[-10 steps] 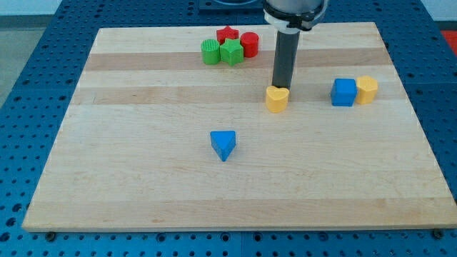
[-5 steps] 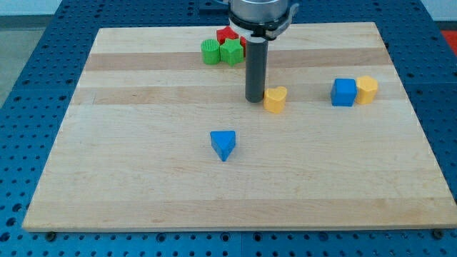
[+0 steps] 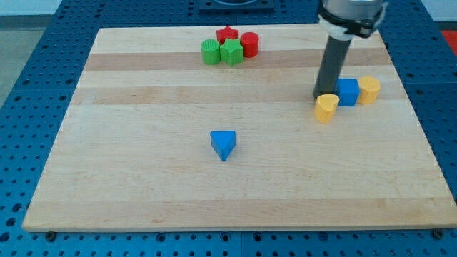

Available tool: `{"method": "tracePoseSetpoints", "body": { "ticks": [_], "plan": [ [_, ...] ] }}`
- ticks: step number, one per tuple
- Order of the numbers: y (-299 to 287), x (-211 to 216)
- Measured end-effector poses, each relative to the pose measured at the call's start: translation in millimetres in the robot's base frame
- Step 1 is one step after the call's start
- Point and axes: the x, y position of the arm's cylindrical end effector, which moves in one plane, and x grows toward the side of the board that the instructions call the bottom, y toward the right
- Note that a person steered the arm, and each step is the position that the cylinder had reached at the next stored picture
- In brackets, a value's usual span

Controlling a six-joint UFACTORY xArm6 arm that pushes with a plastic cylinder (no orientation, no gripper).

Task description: Push the yellow heart into the bottom left of the blue cube

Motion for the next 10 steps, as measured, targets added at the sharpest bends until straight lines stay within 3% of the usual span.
{"method": "tracePoseSetpoints", "body": {
  "ticks": [1, 2, 3, 5, 7, 10],
  "plan": [
    [-40.2, 3.9],
    [-42.2, 54.1],
    [-38.0, 65.3],
    [4.7, 43.6],
    [8.4, 38.7],
    [-103.0, 58.1]
  ]
}}
